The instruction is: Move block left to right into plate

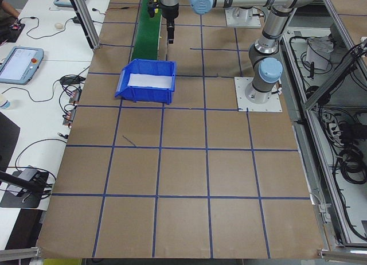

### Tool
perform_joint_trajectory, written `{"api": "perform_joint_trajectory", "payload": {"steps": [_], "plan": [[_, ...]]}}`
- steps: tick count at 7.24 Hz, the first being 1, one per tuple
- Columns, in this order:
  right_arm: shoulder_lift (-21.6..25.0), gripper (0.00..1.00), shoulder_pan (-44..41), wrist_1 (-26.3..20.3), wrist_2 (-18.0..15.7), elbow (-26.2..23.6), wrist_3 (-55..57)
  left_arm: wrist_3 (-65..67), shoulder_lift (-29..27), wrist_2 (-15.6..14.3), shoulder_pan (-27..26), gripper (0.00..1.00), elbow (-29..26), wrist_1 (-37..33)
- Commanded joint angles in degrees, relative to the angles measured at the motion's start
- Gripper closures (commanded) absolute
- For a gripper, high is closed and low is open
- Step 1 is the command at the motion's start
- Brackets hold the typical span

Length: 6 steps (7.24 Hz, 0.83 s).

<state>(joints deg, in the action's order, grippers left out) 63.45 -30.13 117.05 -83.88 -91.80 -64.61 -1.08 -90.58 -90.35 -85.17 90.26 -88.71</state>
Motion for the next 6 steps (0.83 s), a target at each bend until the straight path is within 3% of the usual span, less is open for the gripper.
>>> {"api": "perform_joint_trajectory", "payload": {"steps": [1, 6], "plan": [[3.42, 0.00, -7.80, 0.02, 4.84, 0.74, 9.18, 0.02, 0.05, 0.00, 0.00, 0.00, 0.01, 0.03], [3.79, 0.00, -30.30, 0.37, 11.27, 1.98, 40.59, -0.07, 0.05, 0.09, 0.09, 0.00, 0.27, 0.12]]}}
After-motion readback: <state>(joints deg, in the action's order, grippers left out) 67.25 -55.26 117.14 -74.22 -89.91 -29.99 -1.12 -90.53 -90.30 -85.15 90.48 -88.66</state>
